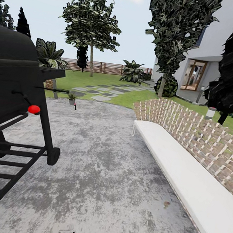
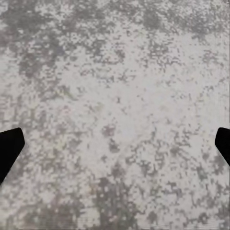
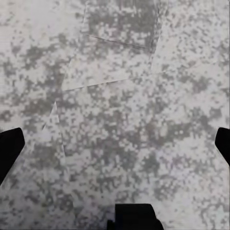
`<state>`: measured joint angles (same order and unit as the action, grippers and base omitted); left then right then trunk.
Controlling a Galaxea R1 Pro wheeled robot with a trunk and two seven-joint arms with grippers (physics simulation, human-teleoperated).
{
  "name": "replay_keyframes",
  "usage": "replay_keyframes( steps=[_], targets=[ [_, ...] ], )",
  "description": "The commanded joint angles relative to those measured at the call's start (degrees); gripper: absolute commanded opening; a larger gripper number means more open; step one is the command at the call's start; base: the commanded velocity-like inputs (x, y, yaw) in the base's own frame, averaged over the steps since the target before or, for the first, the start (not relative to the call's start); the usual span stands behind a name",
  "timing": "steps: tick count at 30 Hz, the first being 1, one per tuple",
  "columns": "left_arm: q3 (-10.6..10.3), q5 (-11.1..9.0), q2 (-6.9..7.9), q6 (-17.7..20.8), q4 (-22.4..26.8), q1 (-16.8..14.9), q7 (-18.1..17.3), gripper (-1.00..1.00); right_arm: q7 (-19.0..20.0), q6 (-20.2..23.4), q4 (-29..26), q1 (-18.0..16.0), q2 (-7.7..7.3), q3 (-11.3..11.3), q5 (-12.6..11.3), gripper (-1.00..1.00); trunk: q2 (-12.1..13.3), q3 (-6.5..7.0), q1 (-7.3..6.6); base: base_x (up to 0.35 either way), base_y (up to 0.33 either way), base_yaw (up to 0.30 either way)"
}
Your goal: Pick up the pesticide atomizer in the garden and spray insectifuge to fully cover both potted plants in the garden.
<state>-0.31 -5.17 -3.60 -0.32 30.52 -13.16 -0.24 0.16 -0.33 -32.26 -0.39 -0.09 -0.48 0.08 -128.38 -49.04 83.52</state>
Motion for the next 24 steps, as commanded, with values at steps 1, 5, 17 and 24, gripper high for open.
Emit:
replay_keyframes(
  steps=[1, 5, 17, 24],
  targets=[
    [0.0, -0.5, -0.01, 0.0, 0.0, 0.0, 0.0, 1.0, 0.0, 0.0, 0.0, 0.0, 0.0, 0.0, 0.0, 1.0, 0.0, -0.06, 0.02, 0.34, 0.0, 0.256],
    [0.0, -0.5, -0.01, 0.0, 0.0, 0.0, 0.0, 1.0, 0.0, -0.1, 0.0, 0.0, 0.0, 0.0, 0.0, 1.0, 0.0, -0.06, 0.02, 0.34, 0.0, 0.256],
    [0.0, -0.5, -0.01, 0.0, 0.0, 0.0, 0.0, 1.0, 0.3, 0.0, -0.1, 0.0, -0.17, 0.0, -0.4, 1.0, 0.0, -0.06, 0.02, 0.34, 0.0, 0.07],
    [0.0, -0.5, -0.01, 0.0, 0.0, 0.0, 0.0, 1.0, 0.1, 0.0, -0.1, 0.0, -0.18, 0.0, -0.4, 1.0, 0.0, -0.06, 0.02, 0.34, -0.037, 0.001]
  ],
)
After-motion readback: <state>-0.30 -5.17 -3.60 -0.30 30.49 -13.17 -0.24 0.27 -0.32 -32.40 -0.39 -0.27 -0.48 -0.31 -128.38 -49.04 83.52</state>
